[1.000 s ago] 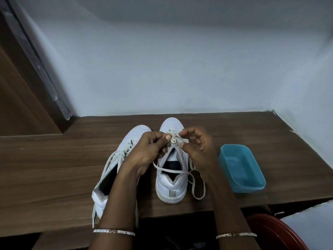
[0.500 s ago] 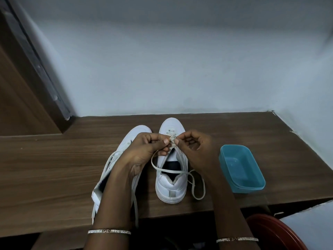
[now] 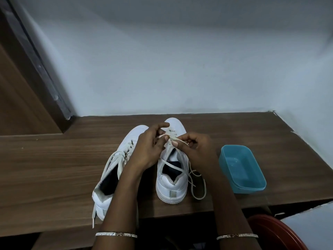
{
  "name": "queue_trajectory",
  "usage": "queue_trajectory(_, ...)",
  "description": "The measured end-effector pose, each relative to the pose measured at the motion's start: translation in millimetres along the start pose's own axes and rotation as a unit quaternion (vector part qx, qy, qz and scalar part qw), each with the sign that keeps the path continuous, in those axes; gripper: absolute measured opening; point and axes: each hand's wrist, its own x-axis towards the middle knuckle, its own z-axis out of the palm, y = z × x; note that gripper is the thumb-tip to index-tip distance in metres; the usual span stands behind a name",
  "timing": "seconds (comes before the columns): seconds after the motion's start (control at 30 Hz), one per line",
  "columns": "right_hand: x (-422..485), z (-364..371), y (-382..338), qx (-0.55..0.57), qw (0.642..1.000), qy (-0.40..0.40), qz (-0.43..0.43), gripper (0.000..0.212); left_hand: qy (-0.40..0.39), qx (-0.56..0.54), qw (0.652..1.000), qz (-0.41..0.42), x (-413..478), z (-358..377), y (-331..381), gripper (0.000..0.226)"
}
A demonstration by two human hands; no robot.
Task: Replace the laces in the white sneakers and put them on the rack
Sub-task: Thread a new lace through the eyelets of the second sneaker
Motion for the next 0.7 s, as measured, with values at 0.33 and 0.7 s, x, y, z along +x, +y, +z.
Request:
queue_trajectory(0.33,-6,1,-11,0.276,0.949,-0.051,0.143,0.008,0.010,-0.246,0.957,-0.153,1,4,4,0.022)
queue_trajectory(0.7,-1,-10,-12,0.151,0.986,0.013,0.063,0.029,0.048,-0.387,0.908,-0.154,2,9,18,0.009)
